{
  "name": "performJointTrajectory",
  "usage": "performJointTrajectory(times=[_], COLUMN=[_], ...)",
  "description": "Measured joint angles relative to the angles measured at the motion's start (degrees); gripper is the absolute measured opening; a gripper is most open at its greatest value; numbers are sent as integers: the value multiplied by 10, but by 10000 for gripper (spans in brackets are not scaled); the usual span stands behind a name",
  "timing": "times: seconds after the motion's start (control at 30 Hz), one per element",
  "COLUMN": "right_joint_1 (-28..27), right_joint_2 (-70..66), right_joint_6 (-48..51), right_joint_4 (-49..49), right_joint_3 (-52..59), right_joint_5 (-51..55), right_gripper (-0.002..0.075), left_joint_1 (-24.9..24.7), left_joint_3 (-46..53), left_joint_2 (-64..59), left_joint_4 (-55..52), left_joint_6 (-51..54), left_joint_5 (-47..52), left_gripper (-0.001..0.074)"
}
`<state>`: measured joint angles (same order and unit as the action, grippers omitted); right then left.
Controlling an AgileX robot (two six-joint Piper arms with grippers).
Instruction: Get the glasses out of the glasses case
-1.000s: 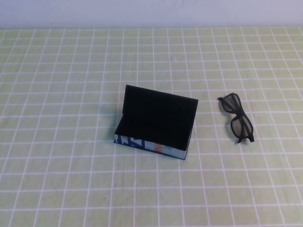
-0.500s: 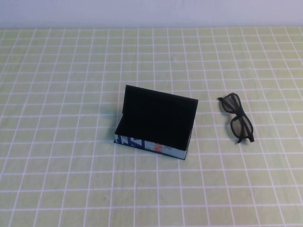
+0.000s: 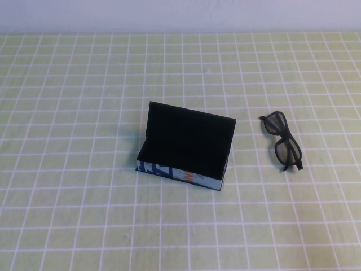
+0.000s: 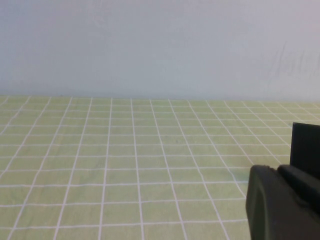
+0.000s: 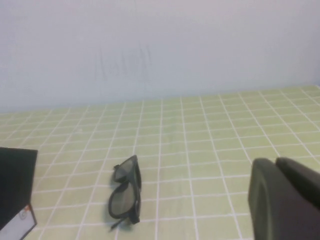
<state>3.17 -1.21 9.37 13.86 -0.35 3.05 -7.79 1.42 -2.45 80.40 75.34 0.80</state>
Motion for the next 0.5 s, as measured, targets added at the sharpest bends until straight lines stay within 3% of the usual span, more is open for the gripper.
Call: performJointTrajectory(times=[0.5], right_joint_1=[-14], right_joint_2=[17], right_joint_6=[0], right_joint_4=[-6], right_joint_3=[19], right_joint_5=[156], right_gripper=[-18], left_joint_1=[0], left_joint_3=[0], left_joint_2=[0], left_joint_4=[0], left_joint_6=[0], left_joint_5=[0], left_gripper=[-4])
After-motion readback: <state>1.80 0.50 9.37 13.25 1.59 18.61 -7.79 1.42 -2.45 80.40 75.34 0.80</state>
